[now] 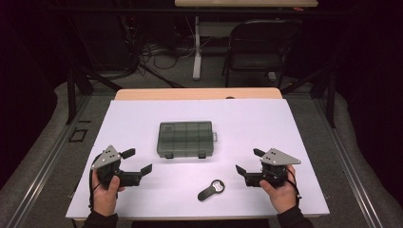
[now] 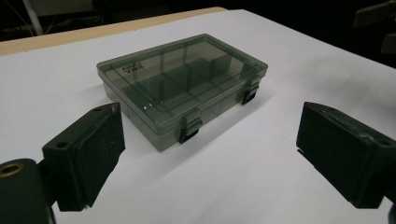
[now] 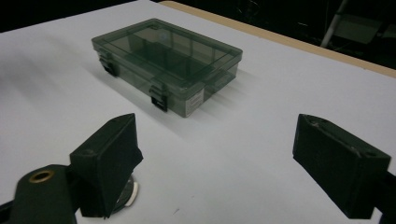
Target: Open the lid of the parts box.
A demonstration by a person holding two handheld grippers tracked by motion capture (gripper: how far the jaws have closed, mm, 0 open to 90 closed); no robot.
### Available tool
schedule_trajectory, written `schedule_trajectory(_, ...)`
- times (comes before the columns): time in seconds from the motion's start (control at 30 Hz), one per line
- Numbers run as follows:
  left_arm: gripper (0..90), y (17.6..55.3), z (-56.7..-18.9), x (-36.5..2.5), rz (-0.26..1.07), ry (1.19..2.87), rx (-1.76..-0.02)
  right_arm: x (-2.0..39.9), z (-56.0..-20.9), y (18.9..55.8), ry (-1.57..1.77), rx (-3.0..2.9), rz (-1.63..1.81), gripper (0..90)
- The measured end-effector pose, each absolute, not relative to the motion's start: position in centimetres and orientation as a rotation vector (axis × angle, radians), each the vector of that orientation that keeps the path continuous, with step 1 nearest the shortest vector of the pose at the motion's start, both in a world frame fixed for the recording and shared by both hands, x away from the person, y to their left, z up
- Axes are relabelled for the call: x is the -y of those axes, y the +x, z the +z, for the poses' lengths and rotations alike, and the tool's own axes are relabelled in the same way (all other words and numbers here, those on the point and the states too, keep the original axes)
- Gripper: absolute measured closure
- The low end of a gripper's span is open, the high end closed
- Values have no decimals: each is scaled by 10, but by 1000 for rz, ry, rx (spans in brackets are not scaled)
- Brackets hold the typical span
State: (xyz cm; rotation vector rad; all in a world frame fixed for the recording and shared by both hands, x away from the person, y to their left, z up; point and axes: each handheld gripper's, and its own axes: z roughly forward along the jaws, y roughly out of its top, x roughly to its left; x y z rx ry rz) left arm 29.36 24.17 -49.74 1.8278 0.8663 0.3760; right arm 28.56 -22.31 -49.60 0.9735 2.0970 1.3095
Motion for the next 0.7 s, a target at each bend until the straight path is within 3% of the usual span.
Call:
schedule_trajectory(0.23,4,306,-493,-237,357,1874,-888,212,-491,300,933,-2151,1307,29)
schedule_trajectory(0.7,4,338,-492,-228,295,1886,-1019,196,-492,324,984,-2183,1288,28)
